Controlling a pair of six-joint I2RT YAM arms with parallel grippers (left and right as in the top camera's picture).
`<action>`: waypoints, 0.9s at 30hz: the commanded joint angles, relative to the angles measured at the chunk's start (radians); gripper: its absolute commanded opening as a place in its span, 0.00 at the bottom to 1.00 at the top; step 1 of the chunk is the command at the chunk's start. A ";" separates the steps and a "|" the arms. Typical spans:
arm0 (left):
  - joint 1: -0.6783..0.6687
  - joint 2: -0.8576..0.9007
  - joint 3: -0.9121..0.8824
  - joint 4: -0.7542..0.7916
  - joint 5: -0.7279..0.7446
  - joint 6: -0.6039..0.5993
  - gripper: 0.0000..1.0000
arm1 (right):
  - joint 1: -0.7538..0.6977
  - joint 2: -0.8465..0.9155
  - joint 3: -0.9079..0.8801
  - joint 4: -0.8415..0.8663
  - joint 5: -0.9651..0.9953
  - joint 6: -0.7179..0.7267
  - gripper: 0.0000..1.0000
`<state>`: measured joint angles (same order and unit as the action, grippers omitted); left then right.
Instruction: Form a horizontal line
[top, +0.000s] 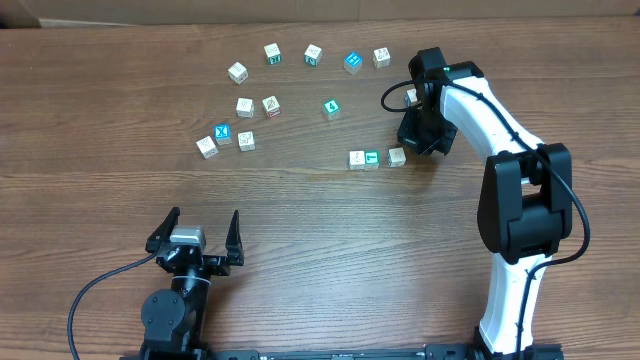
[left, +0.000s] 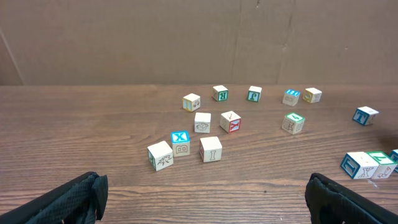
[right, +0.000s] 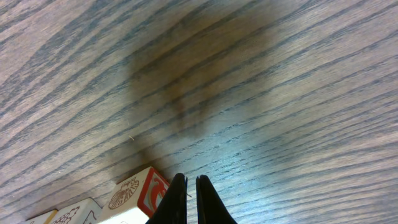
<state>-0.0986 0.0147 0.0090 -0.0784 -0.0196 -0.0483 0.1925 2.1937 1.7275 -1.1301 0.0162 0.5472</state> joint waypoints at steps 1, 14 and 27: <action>-0.004 -0.009 -0.004 0.003 -0.006 0.019 0.99 | 0.003 -0.003 -0.013 0.002 0.019 0.003 0.04; -0.004 -0.009 -0.004 0.003 -0.006 0.019 1.00 | 0.004 -0.003 -0.079 0.055 0.011 0.002 0.04; -0.004 -0.009 -0.004 0.003 -0.006 0.019 1.00 | 0.004 -0.002 -0.079 0.079 -0.090 0.003 0.04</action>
<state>-0.0986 0.0147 0.0090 -0.0784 -0.0196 -0.0483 0.1925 2.1941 1.6535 -1.0569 -0.0544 0.5468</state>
